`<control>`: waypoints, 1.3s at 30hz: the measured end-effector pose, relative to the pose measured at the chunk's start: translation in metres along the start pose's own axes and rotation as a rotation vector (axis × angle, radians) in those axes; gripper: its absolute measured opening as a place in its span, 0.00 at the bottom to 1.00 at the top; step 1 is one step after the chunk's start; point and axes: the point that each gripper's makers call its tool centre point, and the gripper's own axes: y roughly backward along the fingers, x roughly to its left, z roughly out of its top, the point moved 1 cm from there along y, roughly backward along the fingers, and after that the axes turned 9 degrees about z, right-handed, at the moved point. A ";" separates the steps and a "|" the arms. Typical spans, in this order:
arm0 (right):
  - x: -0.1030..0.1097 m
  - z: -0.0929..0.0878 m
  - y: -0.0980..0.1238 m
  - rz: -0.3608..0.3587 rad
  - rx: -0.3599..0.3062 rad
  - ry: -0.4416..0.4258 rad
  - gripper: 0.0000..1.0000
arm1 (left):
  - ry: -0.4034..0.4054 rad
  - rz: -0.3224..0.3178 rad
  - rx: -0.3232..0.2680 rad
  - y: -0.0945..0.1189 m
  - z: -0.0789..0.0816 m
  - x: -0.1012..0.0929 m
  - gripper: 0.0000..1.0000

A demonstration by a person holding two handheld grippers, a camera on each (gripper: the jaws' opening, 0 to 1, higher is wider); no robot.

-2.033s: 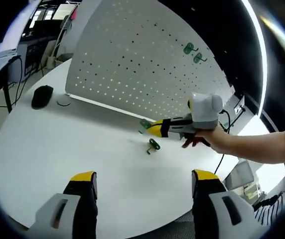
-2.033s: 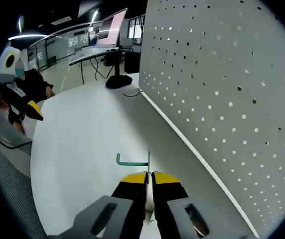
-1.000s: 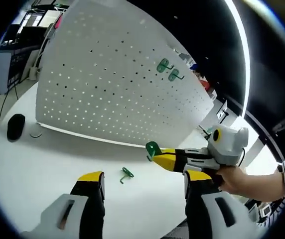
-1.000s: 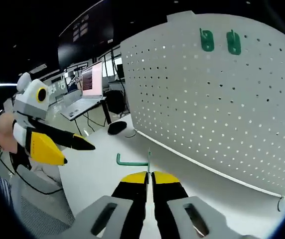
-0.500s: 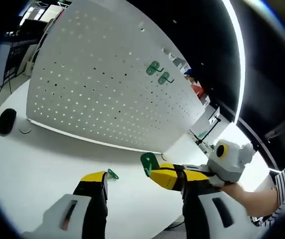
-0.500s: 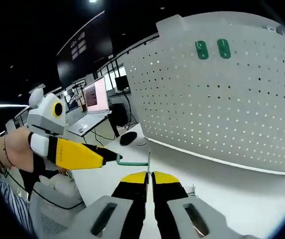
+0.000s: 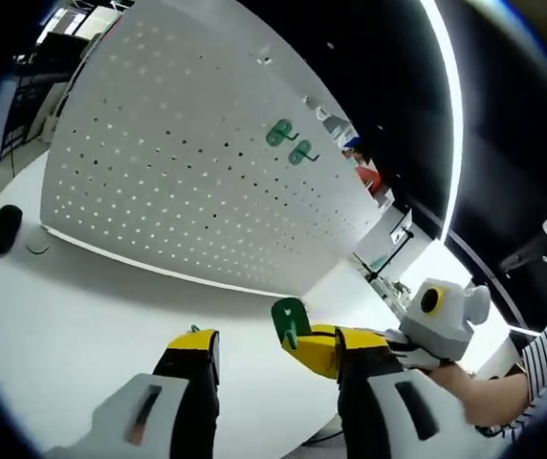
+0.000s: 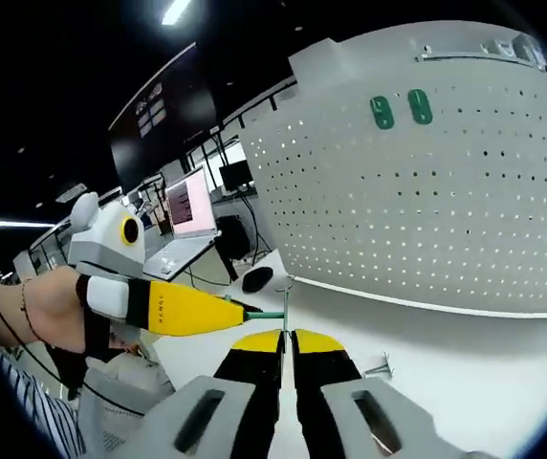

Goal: Insert the hook assembly into the mounting plate slot until the hook locks in place.

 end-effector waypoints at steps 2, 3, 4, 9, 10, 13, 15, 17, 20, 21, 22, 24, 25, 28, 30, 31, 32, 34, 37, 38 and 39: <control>0.002 0.001 0.000 0.002 -0.004 0.002 0.00 | 0.002 -0.008 -0.001 0.001 0.000 -0.002 0.43; 0.003 0.002 0.000 0.004 -0.007 0.005 0.00 | 0.002 -0.013 0.000 0.001 0.000 -0.003 0.42; 0.003 0.002 0.001 0.004 -0.008 0.005 0.00 | 0.003 -0.015 0.002 0.001 0.000 -0.004 0.41; 0.006 0.003 0.001 0.004 -0.017 0.009 0.00 | 0.023 -0.033 0.001 0.001 0.000 -0.006 0.33; 0.007 0.004 0.001 0.004 -0.019 0.010 0.00 | 0.026 -0.036 0.001 0.002 0.000 -0.007 0.32; 0.010 0.005 0.001 0.007 -0.025 0.010 0.00 | 0.030 -0.045 0.002 0.003 0.000 -0.008 0.27; 0.011 0.005 0.001 0.008 -0.027 0.013 0.00 | 0.036 -0.054 0.002 0.003 0.000 -0.009 0.23; 0.013 0.005 0.000 0.012 -0.030 0.011 0.00 | 0.042 -0.060 -0.003 0.004 0.001 -0.010 0.19; 0.015 0.006 0.000 0.014 -0.033 0.013 0.00 | 0.036 -0.066 -0.006 0.005 0.002 -0.011 0.14; 0.016 0.007 0.000 0.014 -0.036 0.011 0.00 | 0.037 -0.068 -0.006 0.005 0.002 -0.011 0.13; 0.016 0.008 0.000 0.014 -0.043 0.005 0.00 | 0.038 -0.072 -0.005 0.006 0.002 -0.012 0.12; 0.017 0.009 0.000 0.013 -0.049 0.002 0.00 | 0.057 -0.087 -0.006 0.006 0.003 -0.014 0.10; 0.018 0.010 0.000 0.012 -0.052 0.001 0.00 | 0.072 -0.097 -0.008 0.007 0.004 -0.015 0.08; 0.019 0.011 0.000 0.014 -0.060 -0.003 0.00 | 0.089 -0.107 -0.009 0.007 0.005 -0.015 0.07; 0.019 0.010 0.001 0.014 -0.058 -0.001 0.00 | 0.087 -0.107 -0.004 0.007 0.004 -0.016 0.07; 0.019 0.010 0.001 0.015 -0.057 0.000 0.00 | 0.084 -0.108 -0.001 0.007 0.004 -0.016 0.06; 0.019 0.010 0.001 0.016 -0.057 -0.001 0.00 | 0.085 -0.107 0.002 0.007 0.003 -0.016 0.06; 0.021 0.009 0.001 0.020 -0.054 0.014 0.00 | 0.093 -0.118 0.005 0.008 0.003 -0.017 0.05; 0.022 0.009 0.003 0.021 -0.055 0.031 0.00 | 0.095 -0.120 0.001 0.008 0.003 -0.017 0.04; 0.022 0.009 0.003 0.020 -0.055 0.036 0.00 | 0.098 -0.120 0.003 0.008 0.003 -0.017 0.04; 0.022 0.008 0.004 0.019 -0.055 0.040 0.00 | 0.099 -0.119 0.004 0.008 0.003 -0.017 0.04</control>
